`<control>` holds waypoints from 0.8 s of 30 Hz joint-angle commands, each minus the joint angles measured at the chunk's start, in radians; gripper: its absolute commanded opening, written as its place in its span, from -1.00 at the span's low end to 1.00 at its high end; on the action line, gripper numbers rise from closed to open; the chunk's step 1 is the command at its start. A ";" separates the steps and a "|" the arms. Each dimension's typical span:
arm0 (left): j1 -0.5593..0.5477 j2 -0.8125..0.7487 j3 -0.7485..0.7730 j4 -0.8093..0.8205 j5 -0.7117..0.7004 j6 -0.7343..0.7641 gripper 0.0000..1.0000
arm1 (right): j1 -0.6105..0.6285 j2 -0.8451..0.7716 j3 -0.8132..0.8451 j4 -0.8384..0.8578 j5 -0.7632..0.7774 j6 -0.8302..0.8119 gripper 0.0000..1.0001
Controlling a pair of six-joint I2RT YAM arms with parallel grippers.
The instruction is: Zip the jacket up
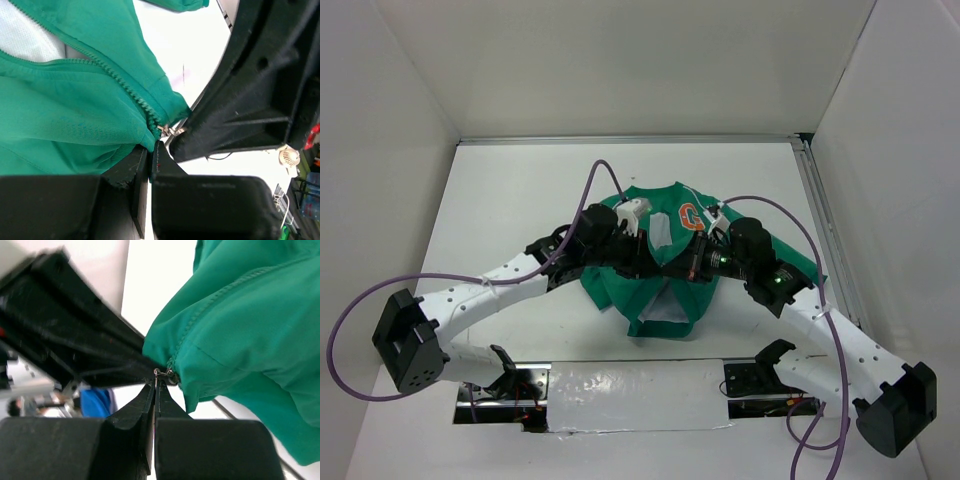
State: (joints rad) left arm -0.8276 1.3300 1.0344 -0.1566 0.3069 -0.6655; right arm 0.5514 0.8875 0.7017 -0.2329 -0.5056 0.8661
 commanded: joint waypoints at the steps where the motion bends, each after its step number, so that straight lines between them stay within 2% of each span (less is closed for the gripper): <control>1: -0.022 -0.006 -0.014 -0.028 0.017 0.043 -1.00 | -0.014 -0.015 0.067 0.069 0.099 0.120 -1.00; 5: -0.042 -0.034 -0.054 -0.038 0.037 0.050 -1.00 | -0.031 -0.022 0.053 0.073 0.223 0.160 -1.00; 11: -0.047 -0.051 -0.083 -0.066 0.103 0.061 -1.00 | -0.044 -0.033 0.051 0.122 0.300 0.171 -1.00; 15: -0.047 -0.041 -0.102 -0.083 0.118 0.070 -1.00 | -0.053 -0.022 0.071 0.158 0.254 0.131 -1.00; 20: -0.047 -0.034 -0.045 -0.106 0.041 0.082 -1.00 | -0.051 0.050 0.121 0.057 0.144 0.050 -1.00; 24: -0.047 -0.031 0.042 -0.130 -0.063 0.125 -0.44 | -0.051 0.059 0.097 0.005 0.081 0.039 -1.00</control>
State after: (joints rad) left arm -0.8474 1.3064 1.0122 -0.1650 0.2497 -0.5980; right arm 0.5301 0.9501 0.7383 -0.2855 -0.4526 0.9440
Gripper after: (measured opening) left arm 0.246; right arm 0.010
